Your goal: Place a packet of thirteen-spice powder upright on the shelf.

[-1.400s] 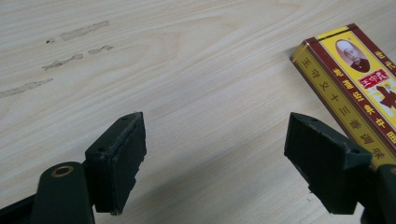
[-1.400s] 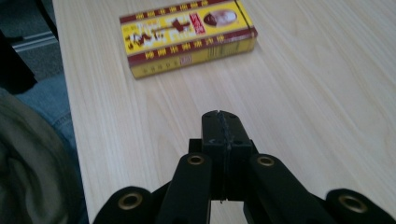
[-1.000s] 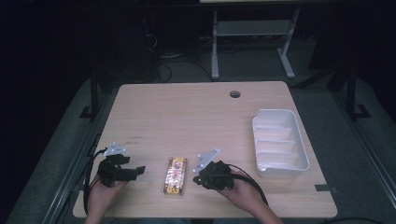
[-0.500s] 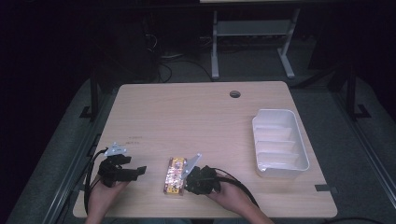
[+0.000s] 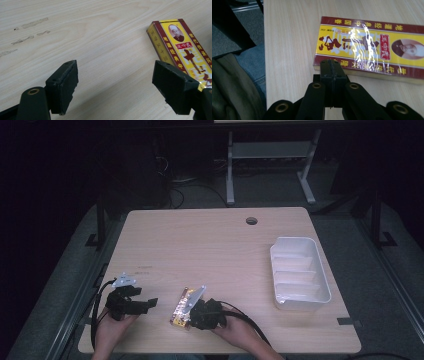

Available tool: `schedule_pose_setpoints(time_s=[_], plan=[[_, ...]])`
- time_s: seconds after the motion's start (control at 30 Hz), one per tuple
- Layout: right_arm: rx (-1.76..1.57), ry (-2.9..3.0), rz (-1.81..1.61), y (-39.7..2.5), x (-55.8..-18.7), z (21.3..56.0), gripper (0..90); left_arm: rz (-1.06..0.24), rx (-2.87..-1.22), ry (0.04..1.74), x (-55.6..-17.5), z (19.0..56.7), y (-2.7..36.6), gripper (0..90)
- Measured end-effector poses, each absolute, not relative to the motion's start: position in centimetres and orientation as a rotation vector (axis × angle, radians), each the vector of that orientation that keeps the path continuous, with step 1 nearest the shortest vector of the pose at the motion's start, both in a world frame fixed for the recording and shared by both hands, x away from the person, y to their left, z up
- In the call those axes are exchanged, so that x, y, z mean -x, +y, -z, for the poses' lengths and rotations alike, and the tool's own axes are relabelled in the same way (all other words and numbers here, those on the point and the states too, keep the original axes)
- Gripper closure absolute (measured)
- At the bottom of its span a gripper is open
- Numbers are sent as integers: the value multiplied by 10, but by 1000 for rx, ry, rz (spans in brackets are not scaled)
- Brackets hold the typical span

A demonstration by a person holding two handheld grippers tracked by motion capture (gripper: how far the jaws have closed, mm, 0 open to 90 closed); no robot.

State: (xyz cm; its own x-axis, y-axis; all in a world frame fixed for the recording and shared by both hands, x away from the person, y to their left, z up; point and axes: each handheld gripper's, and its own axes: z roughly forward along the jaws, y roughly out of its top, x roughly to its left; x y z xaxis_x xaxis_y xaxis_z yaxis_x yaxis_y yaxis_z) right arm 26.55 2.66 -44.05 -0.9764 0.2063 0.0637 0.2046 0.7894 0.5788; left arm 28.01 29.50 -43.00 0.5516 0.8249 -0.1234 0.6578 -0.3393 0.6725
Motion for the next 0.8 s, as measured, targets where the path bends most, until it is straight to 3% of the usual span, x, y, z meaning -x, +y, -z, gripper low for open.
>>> schedule_pose_setpoints(time_s=[0.43, 0.6, 0.8], plan=[[-357, 2946, -983, 39, -270, 440, 865, -308, -2094, 1136, -277, 427, 290, 206], [-409, 2912, -1002, 17, -273, 431, 844, -302, -2103, 1103, -275, 425, 283, 206], [-493, 2861, -1002, -23, -273, 421, 744, -294, -2125, 1042, -270, 422, 266, 206]])
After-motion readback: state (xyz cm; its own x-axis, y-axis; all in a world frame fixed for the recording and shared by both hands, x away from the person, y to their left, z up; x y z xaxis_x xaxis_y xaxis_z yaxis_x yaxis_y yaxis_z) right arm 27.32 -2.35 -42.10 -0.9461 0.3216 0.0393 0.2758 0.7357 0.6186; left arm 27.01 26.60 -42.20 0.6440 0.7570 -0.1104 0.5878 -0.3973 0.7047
